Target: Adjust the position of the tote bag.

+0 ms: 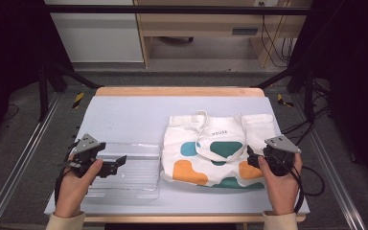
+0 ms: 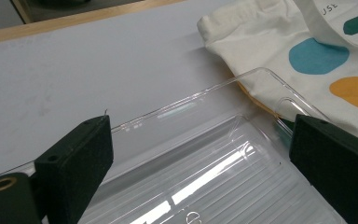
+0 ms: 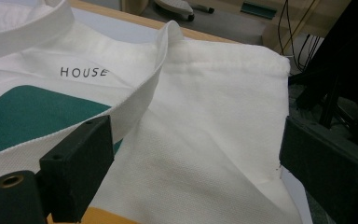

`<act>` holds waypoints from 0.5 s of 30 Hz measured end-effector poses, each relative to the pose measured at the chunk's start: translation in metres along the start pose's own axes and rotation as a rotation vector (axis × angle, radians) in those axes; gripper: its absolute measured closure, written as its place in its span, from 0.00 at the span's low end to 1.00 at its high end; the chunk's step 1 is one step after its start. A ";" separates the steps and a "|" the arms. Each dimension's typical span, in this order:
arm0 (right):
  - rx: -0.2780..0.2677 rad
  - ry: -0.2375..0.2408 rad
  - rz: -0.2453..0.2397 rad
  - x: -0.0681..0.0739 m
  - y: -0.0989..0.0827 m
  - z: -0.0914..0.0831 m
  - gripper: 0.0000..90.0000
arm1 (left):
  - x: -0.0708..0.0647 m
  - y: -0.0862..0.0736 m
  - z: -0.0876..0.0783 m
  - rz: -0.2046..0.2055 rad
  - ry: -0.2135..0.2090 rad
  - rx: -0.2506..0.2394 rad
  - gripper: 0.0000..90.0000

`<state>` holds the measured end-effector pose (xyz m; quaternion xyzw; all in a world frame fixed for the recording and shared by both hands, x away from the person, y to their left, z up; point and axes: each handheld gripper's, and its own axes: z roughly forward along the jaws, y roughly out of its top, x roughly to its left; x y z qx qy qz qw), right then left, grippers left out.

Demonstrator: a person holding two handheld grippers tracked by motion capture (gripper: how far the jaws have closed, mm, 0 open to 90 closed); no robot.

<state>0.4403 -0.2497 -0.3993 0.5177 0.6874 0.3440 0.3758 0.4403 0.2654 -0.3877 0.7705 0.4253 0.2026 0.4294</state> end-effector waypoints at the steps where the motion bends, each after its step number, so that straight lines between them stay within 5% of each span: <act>1: 0.003 0.002 -0.001 0.000 0.000 0.000 0.11 | 0.000 0.000 0.000 0.000 0.000 0.000 0.07; 15: 0.018 -0.025 -0.008 -0.009 0.001 -0.003 0.13 | 0.001 0.000 -0.001 0.001 0.003 0.006 0.07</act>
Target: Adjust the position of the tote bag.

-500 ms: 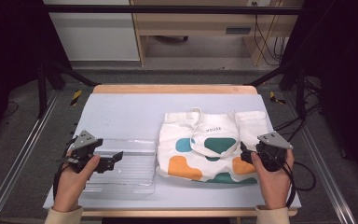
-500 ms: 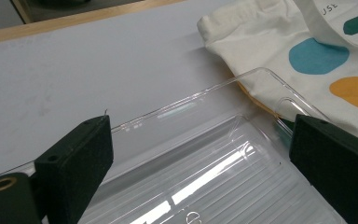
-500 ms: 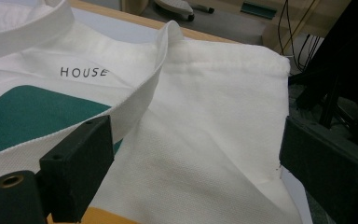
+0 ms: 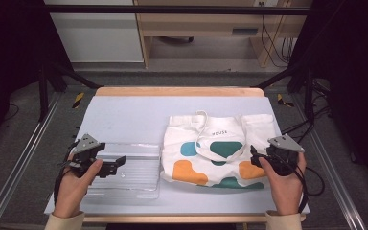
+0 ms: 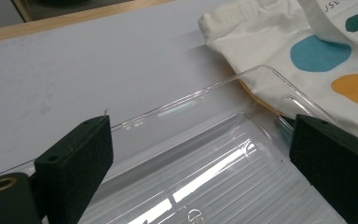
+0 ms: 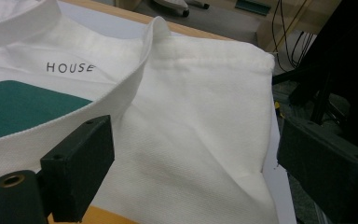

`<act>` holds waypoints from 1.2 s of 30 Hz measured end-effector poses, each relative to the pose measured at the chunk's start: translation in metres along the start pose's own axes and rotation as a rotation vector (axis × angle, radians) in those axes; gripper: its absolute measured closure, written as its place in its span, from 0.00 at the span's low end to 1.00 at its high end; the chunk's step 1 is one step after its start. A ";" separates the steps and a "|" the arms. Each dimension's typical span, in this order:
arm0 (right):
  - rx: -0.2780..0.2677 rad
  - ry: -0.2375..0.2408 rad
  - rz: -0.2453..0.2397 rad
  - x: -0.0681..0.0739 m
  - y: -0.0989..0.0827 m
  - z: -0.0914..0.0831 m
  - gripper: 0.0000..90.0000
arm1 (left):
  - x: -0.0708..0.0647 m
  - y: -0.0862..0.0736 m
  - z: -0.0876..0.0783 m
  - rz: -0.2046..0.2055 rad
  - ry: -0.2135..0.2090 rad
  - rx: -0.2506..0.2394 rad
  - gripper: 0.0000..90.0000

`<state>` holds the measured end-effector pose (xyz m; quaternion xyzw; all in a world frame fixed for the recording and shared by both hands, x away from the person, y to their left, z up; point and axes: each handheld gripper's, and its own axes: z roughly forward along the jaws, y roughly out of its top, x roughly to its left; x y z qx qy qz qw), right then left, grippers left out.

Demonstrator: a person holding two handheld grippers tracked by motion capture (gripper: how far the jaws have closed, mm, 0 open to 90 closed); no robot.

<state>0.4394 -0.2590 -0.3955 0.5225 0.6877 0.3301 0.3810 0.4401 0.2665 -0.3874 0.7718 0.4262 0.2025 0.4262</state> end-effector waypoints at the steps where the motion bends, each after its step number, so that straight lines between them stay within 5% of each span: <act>1: -0.001 -0.002 0.000 -0.002 0.000 0.000 0.13 | 0.000 0.000 0.000 0.000 0.000 -0.001 0.07; 10: 0.021 -0.001 -0.015 -0.016 0.010 -0.002 0.22 | -0.003 0.000 0.000 0.022 0.003 0.015 0.07; 17: 0.036 0.011 0.010 -0.045 0.013 0.007 0.25 | -0.007 0.004 -0.004 0.054 0.003 0.013 0.07; 25: 0.093 0.103 0.073 -0.074 0.040 0.054 0.19 | -0.010 0.007 -0.008 0.067 0.010 0.008 0.07; 31: 0.192 0.151 0.100 -0.076 0.040 0.099 0.14 | -0.013 0.008 -0.009 0.086 0.000 0.016 0.07; 36: 0.228 0.191 0.148 -0.078 0.036 0.115 0.16 | -0.016 0.010 -0.009 0.098 -0.009 0.016 0.07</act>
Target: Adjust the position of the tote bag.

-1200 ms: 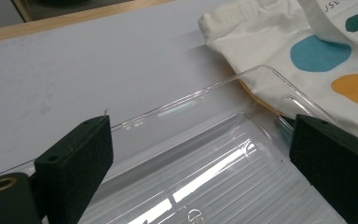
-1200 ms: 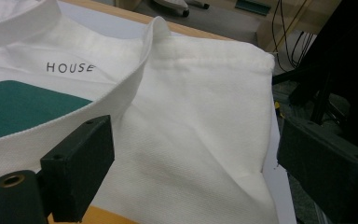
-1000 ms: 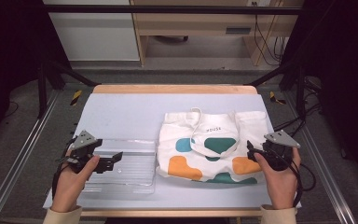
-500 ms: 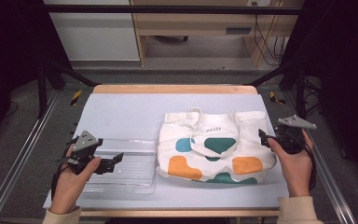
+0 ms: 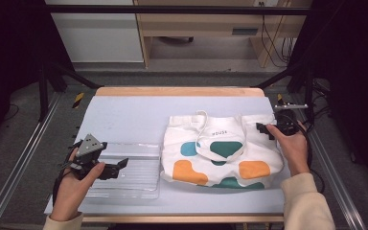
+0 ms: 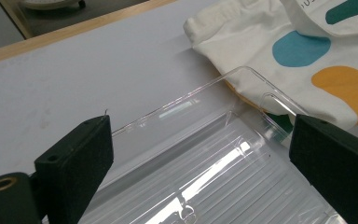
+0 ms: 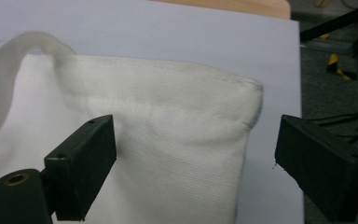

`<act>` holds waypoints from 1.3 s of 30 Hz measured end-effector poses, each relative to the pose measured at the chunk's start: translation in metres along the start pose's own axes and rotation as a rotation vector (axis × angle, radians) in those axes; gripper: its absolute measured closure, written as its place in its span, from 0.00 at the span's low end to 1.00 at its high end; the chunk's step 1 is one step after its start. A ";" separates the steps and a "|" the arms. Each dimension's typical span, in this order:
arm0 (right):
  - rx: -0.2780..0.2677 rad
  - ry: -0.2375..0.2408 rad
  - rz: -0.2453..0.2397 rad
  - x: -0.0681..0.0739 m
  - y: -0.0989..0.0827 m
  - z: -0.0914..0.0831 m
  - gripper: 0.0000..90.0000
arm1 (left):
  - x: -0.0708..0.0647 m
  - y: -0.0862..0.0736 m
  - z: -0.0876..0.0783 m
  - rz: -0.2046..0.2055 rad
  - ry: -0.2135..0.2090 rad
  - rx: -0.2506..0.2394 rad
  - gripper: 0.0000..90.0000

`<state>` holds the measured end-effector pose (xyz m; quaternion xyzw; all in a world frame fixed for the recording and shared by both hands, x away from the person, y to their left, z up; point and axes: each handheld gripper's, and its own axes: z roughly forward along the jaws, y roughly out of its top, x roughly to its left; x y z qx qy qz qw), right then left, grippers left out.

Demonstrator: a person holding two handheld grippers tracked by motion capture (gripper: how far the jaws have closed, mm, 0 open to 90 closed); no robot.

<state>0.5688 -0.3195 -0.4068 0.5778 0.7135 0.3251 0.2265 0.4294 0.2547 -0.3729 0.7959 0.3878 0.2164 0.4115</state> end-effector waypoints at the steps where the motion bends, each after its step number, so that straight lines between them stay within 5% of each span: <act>1: 0.008 0.005 -0.006 0.001 0.000 0.002 0.20 | -0.001 0.000 0.000 0.003 -0.004 0.000 0.07; 10: -0.057 -0.027 -0.076 0.017 -0.005 -0.013 0.69 | -0.005 0.002 0.002 0.016 -0.015 0.005 0.07; 15: -0.082 -0.023 -0.117 0.033 -0.008 -0.029 0.85 | -0.005 0.003 -0.001 0.016 -0.013 -0.004 0.07; 30: -0.260 0.070 -0.196 0.092 -0.048 -0.084 0.88 | -0.010 0.004 0.000 0.029 -0.027 -0.005 0.07; 39: -0.297 0.111 -0.244 0.110 -0.084 -0.106 0.89 | -0.015 0.006 0.002 0.038 -0.033 -0.005 0.07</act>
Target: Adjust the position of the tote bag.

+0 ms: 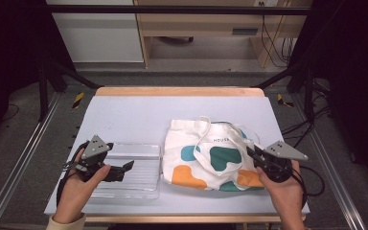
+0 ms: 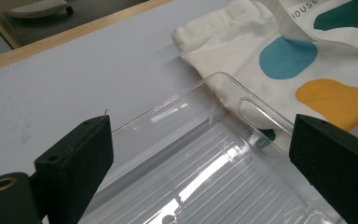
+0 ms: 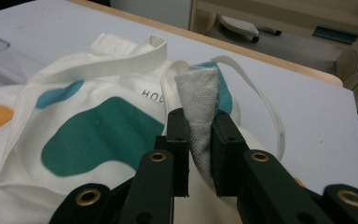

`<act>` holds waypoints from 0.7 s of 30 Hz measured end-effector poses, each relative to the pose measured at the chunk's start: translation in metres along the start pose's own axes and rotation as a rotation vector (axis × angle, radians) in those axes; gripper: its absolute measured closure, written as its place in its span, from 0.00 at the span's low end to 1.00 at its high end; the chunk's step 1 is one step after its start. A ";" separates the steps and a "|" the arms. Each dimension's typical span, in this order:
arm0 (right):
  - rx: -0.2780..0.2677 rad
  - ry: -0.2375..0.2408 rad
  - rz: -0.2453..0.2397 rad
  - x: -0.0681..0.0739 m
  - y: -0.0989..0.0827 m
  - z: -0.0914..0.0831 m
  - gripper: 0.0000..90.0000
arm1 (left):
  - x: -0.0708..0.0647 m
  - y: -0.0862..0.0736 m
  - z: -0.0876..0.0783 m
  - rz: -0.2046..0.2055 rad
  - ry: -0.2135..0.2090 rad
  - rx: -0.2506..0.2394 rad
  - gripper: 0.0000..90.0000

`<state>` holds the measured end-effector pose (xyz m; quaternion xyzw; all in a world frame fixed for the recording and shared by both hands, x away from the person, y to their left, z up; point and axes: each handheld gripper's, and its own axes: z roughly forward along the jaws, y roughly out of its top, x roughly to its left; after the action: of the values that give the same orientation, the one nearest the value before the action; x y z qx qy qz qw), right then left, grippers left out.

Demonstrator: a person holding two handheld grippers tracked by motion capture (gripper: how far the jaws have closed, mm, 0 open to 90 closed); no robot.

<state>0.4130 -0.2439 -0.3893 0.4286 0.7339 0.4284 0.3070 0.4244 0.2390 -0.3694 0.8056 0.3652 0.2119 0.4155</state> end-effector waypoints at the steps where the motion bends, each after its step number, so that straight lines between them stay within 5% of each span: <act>1: 0.000 0.003 -0.010 0.002 -0.003 -0.002 0.89 | -0.001 0.000 0.001 0.001 0.000 0.002 0.07; 12: 0.026 0.062 -0.032 0.021 -0.036 -0.015 0.89 | -0.019 0.008 0.011 0.064 -0.013 0.028 0.07; 21: 0.039 0.100 -0.067 0.027 -0.049 -0.021 0.89 | -0.047 0.046 0.045 0.167 -0.052 0.043 0.07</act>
<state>0.3659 -0.2403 -0.4262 0.3880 0.7702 0.4244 0.2759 0.4422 0.1622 -0.3588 0.8472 0.2904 0.2168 0.3885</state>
